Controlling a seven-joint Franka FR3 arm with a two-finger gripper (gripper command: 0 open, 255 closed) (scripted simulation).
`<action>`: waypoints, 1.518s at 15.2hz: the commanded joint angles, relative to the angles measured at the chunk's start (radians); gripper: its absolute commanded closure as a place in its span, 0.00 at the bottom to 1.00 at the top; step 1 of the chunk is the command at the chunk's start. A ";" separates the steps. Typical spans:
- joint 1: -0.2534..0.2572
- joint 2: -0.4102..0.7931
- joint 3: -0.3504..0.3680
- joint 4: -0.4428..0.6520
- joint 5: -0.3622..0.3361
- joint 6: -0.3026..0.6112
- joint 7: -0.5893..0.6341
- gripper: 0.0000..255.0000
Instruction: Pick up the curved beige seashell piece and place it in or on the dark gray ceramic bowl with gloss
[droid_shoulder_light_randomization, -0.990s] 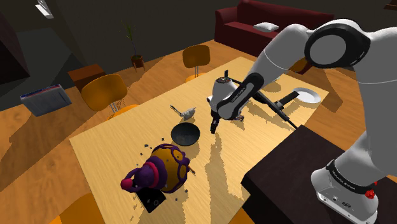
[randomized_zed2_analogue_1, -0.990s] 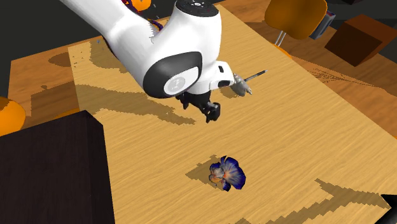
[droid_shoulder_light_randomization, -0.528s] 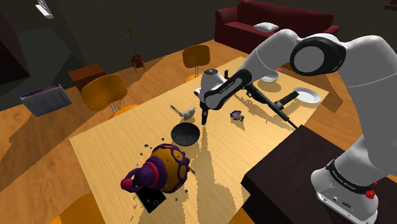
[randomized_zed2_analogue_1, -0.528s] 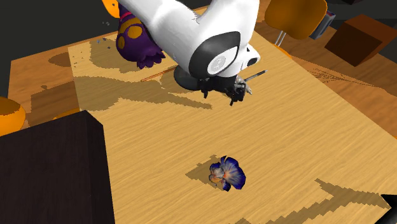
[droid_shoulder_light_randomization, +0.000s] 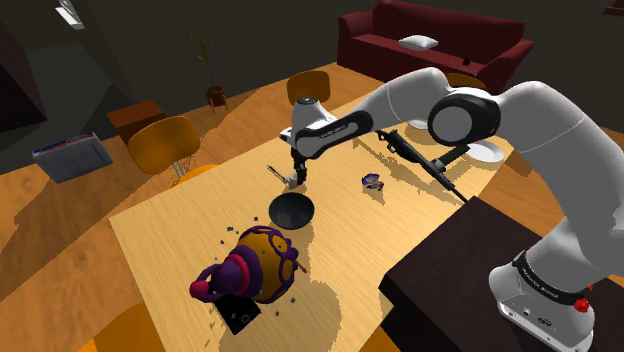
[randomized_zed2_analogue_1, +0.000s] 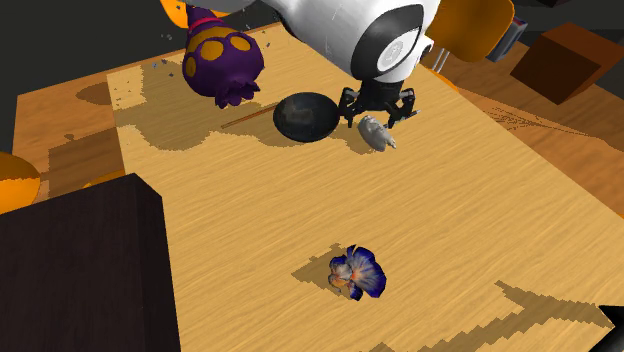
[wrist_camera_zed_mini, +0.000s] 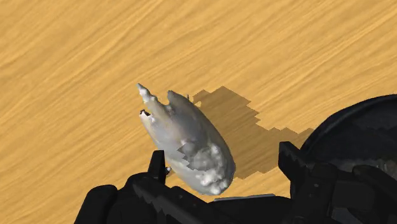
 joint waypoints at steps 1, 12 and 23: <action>0.019 0.083 0.017 0.175 -0.008 -0.084 -0.077 0.00; 0.081 0.340 0.018 0.567 -0.004 -0.206 -0.146 0.00; 0.080 0.335 0.018 0.557 -0.005 -0.202 -0.145 1.00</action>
